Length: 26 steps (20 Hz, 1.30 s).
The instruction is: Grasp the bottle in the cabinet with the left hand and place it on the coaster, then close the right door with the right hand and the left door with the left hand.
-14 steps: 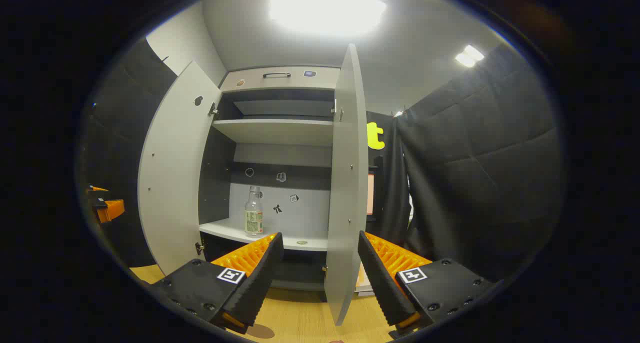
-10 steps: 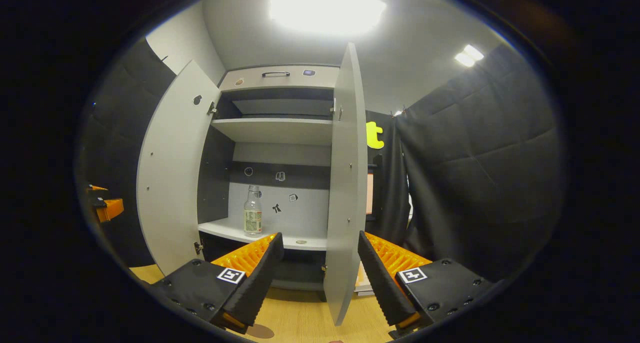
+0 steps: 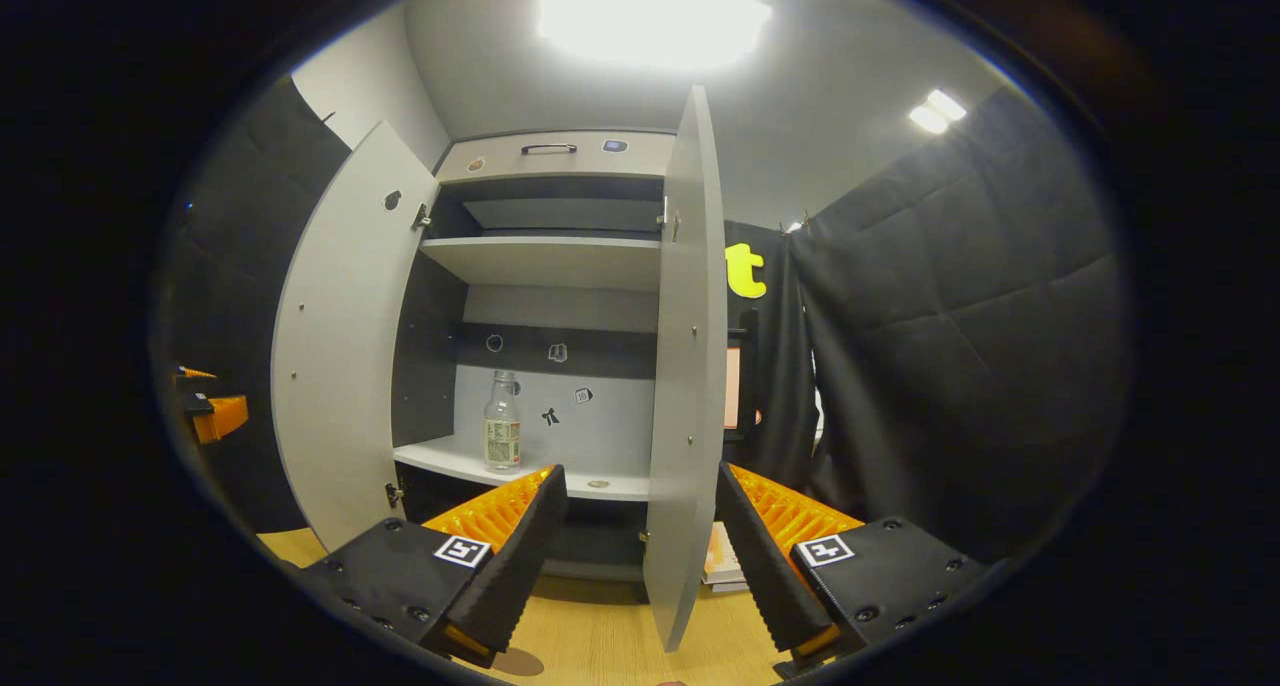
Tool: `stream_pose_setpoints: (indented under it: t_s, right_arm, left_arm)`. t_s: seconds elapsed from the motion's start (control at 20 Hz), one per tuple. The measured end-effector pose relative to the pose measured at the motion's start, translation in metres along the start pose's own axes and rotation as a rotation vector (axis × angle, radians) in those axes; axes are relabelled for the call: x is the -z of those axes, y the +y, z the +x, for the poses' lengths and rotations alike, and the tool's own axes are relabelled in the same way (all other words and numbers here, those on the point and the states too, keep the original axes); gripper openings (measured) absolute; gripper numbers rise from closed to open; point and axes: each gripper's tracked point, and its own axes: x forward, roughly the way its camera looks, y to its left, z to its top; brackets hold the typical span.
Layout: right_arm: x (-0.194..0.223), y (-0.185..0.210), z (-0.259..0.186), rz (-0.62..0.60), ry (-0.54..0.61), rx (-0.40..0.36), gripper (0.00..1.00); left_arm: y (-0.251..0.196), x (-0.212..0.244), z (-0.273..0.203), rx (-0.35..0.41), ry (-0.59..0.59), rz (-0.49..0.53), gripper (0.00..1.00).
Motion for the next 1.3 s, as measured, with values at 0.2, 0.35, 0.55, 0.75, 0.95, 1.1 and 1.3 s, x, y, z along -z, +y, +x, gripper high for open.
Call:
stream_pose_setpoints:
  t_s: [0.2, 0.35, 0.55, 0.75, 0.95, 1.1, 1.3]
  right_arm:
    - [0.000, -0.001, 0.000, -0.012, -0.005, -0.008, 0.95]
    - [-0.001, -0.003, 0.001, -0.037, -0.016, -0.012, 0.95]
    - [-0.002, 0.001, 0.004, -0.052, -0.037, -0.045, 0.95]
    - [0.001, -0.003, 0.009, -0.042, -0.037, -0.094, 0.95]
    - [0.013, -0.008, 0.004, -0.017, -0.013, -0.105, 0.95]
    - [0.026, -0.017, -0.002, -0.013, 0.011, -0.093, 0.95]
    - [0.029, -0.029, 0.000, -0.021, 0.015, -0.052, 0.95]
  left_arm:
    - [-0.011, -0.005, -0.004, 0.005, -0.005, -0.013, 0.87]
    - [-0.028, -0.010, -0.003, 0.017, -0.009, -0.031, 0.87]
    - [-0.056, -0.014, -0.003, 0.039, -0.008, -0.042, 0.89]
    - [-0.075, -0.026, -0.006, 0.044, -0.017, -0.063, 0.88]
    - [-0.089, -0.041, -0.005, 0.071, -0.042, -0.042, 0.90]
    - [-0.100, -0.056, 0.007, 0.086, -0.076, -0.029, 0.88]
    - [-0.119, -0.065, 0.028, 0.128, -0.109, -0.049, 0.88]
